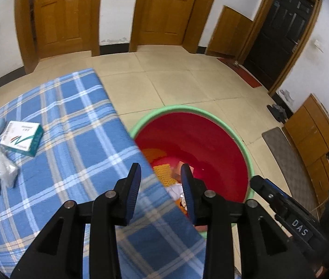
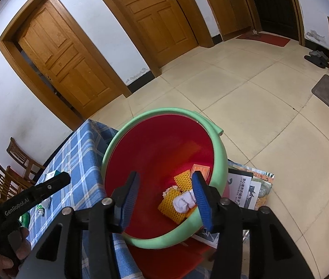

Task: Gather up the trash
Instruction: 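Move both open tools back over the table, then grasp the green toy figure with the left tool, then grasp the white plastic bag with the right tool while the left tool holds the green toy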

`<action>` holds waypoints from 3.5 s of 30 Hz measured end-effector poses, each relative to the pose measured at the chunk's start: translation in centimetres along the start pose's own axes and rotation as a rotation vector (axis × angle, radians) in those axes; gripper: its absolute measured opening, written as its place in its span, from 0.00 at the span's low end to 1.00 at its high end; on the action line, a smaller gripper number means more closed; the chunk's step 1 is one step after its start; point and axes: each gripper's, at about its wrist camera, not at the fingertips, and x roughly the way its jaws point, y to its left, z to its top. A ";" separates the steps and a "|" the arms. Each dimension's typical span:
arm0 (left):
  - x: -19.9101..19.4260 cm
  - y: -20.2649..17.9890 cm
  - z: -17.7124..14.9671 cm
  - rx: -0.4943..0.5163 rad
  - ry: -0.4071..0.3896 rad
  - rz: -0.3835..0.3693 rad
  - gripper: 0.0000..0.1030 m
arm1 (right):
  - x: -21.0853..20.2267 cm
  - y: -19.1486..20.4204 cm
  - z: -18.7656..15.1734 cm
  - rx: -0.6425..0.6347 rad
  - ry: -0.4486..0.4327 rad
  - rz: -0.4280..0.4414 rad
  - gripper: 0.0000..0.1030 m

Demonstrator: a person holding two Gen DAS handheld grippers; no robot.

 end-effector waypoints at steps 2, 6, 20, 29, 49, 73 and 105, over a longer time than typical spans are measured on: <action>-0.2 0.8 -0.1 -0.016 -0.006 0.012 0.34 | 0.0 0.2 -0.1 0.000 0.003 0.001 0.52; -0.9 2.6 -0.2 -0.056 -0.018 0.046 0.34 | 0.0 0.5 -0.1 -0.004 0.005 0.003 0.55; -3.8 10.1 -1.3 -0.181 -0.063 0.172 0.34 | 0.0 2.4 -0.5 -0.030 0.009 0.009 0.60; -5.4 15.5 -2.3 -0.261 -0.069 0.279 0.34 | 0.2 3.9 -0.7 -0.049 0.026 -0.001 0.63; -3.2 23.4 -4.3 -0.381 -0.026 0.326 0.34 | 1.5 7.8 -1.3 -0.122 0.063 -0.023 0.63; -7.6 27.6 -6.6 -0.412 -0.133 0.348 0.27 | 5.5 21.3 -4.0 -0.373 0.146 0.129 0.63; -9.4 31.6 -9.8 -0.522 -0.206 0.295 0.27 | 14.9 33.6 -10.5 -0.699 0.222 0.190 0.46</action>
